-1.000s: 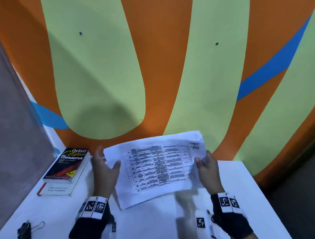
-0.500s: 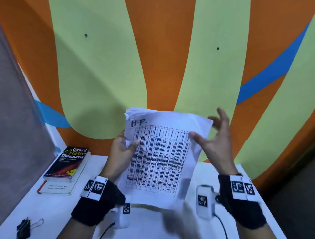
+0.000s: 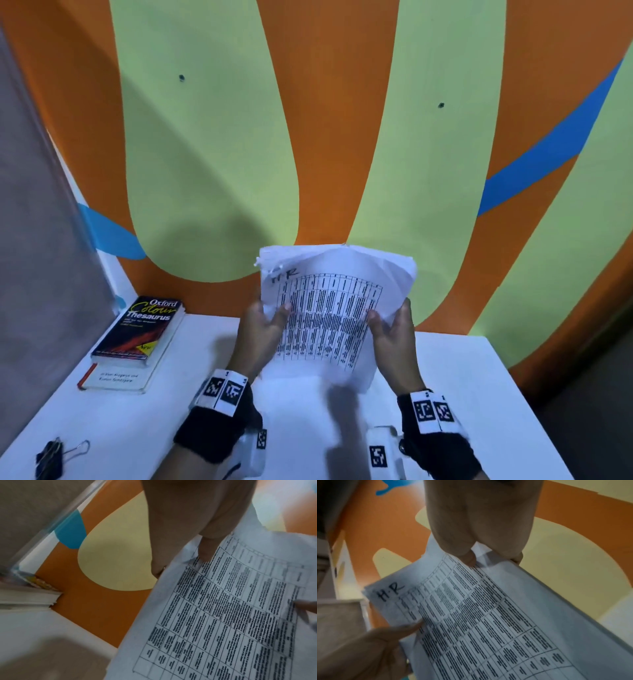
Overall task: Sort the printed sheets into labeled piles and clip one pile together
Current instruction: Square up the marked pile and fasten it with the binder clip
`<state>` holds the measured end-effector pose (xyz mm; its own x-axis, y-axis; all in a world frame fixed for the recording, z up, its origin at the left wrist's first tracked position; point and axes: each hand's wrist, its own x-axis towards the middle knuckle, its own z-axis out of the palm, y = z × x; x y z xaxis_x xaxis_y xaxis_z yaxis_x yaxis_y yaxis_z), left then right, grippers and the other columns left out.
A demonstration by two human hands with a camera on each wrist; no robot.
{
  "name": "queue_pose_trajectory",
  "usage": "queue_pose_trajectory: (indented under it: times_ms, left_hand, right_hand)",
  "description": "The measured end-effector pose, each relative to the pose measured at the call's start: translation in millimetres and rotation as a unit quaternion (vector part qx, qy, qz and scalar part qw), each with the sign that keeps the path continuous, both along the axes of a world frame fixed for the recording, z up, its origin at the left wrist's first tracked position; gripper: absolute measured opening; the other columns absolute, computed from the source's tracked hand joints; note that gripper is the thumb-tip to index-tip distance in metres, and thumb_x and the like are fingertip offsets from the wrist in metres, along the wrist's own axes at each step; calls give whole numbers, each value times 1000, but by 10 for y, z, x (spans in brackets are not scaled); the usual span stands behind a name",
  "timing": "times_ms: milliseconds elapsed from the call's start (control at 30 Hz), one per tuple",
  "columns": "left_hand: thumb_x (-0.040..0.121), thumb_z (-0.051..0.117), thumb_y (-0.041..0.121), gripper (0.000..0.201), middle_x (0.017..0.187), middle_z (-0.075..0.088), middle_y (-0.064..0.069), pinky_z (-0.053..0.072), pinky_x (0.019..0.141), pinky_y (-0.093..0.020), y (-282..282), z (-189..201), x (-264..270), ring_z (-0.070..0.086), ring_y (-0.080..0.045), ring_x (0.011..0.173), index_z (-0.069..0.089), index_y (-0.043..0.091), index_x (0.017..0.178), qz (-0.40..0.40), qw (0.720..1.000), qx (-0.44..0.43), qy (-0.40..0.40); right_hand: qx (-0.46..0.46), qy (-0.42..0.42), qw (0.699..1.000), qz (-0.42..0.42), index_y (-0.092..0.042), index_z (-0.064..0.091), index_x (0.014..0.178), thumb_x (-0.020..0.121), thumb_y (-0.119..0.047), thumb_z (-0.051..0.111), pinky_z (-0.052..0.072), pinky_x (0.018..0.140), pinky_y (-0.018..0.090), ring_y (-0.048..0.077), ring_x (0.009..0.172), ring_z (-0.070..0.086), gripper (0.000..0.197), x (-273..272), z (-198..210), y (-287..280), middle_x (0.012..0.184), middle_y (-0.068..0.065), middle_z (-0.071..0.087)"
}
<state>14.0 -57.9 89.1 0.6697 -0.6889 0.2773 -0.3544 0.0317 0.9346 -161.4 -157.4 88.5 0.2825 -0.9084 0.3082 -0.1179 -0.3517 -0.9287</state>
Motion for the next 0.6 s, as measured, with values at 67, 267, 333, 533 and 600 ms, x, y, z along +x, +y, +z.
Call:
queue_pose_trajectory:
  times_ms: [67,267,333,533,600]
  left_hand:
    - [91,60,16,27,76,63,10,48,65,-21,-15,20,7,58,0,65,58,-6,108,8,1000,-12,-3]
    - [89,63,26,26,101,56,1,41,78,-27,0,-94,-9,53,-17,94,48,11,104,3,998,62,13]
    - [89,63,28,60,134,42,2,32,100,-29,27,-114,-39,39,-16,126,34,3,136,-17,996,68,46]
    - [72,59,66,56,60,50,-2,41,55,-32,17,2,53,45,-15,50,49,11,82,-31,998,37,36]
    - [85,61,38,39,62,61,-19,47,59,-45,-19,97,-11,57,-30,55,59,0,97,-34,999,-11,33]
  right_hand:
    - [-5,1,1000,-2,-3,34,135,93,-10,55,44,88,43,34,91,54,47,13,-22,-29,104,30,55]
    - [21,-11,999,26,-15,32,136,76,-58,58,46,95,44,29,91,52,78,-14,-92,-21,98,18,53]
    - [32,-9,999,42,-17,33,137,77,-55,61,46,97,41,31,101,52,76,-56,-105,-24,109,22,53]
    - [-1,-4,999,41,-13,44,120,88,-14,64,46,78,9,-7,93,59,38,-146,9,-201,113,-1,62]
    - [-13,7,999,41,-9,40,124,92,-8,58,45,86,15,-2,97,58,37,-115,42,-226,112,4,59]
